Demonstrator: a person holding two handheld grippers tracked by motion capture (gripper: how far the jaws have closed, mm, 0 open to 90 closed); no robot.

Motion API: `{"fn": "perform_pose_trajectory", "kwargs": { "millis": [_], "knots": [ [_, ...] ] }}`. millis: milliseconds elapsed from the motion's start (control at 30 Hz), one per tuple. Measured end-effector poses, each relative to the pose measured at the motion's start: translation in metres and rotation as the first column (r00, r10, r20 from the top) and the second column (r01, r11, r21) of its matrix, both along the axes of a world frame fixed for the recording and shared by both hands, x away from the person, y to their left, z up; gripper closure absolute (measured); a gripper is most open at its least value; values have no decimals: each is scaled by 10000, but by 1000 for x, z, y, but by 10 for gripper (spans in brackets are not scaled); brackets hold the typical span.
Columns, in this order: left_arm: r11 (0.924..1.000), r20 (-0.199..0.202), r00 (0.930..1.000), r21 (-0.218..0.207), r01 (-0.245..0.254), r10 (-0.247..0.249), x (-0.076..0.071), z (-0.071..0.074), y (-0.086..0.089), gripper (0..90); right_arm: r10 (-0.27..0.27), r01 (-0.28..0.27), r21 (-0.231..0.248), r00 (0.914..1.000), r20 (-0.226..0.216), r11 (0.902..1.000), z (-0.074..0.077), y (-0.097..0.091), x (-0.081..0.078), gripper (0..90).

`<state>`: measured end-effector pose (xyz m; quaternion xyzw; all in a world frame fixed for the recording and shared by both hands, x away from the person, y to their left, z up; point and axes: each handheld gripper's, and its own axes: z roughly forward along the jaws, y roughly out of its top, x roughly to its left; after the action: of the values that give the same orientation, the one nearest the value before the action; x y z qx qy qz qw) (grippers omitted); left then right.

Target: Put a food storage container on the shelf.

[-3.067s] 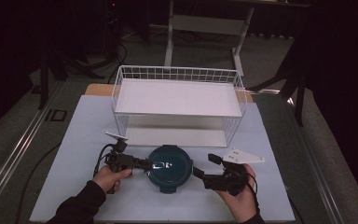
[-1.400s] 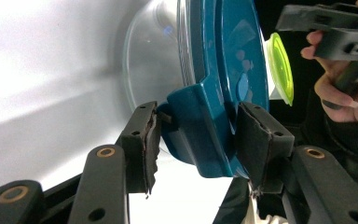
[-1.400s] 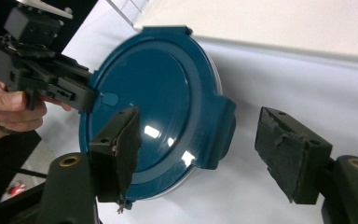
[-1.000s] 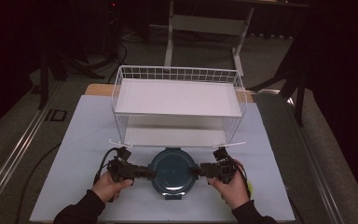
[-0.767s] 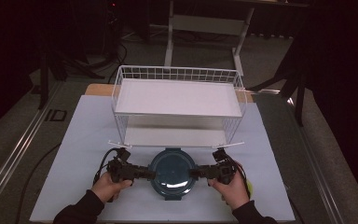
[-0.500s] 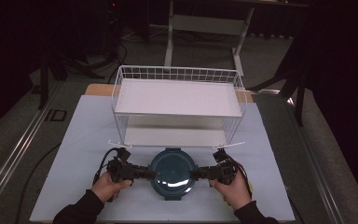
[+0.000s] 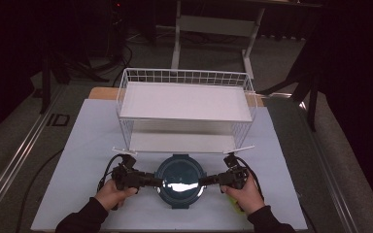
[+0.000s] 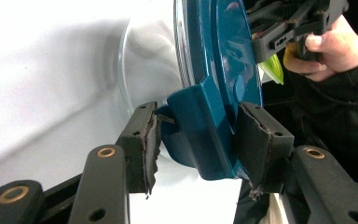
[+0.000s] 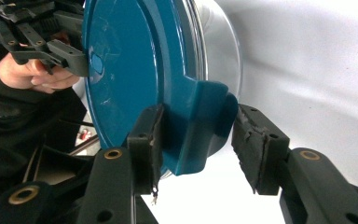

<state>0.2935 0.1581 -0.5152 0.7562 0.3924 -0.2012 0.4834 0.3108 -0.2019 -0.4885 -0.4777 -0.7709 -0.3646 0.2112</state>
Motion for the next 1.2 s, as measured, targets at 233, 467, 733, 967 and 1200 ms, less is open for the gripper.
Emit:
{"fn": "perform_pose_trajectory", "kwargs": {
  "millis": [233,467,733,967,1200],
  "knots": [
    [9990,-252,9991,-277,-361,354,-2,0,0,516,-161,172,379,9994,-292,9991,-3,-3,-1,551],
    [9985,-635,9968,-234,-492,476,-6,1,-4,526,-668,679,584,9975,-211,9960,-4,-7,-6,552],
    [9969,-960,9935,-432,-651,607,-4,10,-9,527,-766,755,479,9968,209,9960,11,-10,-6,554],
    [9953,-616,9947,-468,-847,818,0,36,-7,529,-865,824,904,9954,417,9925,26,-13,-5,555],
    [9919,-458,9935,-679,-1072,1043,2,56,-7,531,-975,895,1128,9930,671,9896,43,-13,-4,555]
  ]
}}
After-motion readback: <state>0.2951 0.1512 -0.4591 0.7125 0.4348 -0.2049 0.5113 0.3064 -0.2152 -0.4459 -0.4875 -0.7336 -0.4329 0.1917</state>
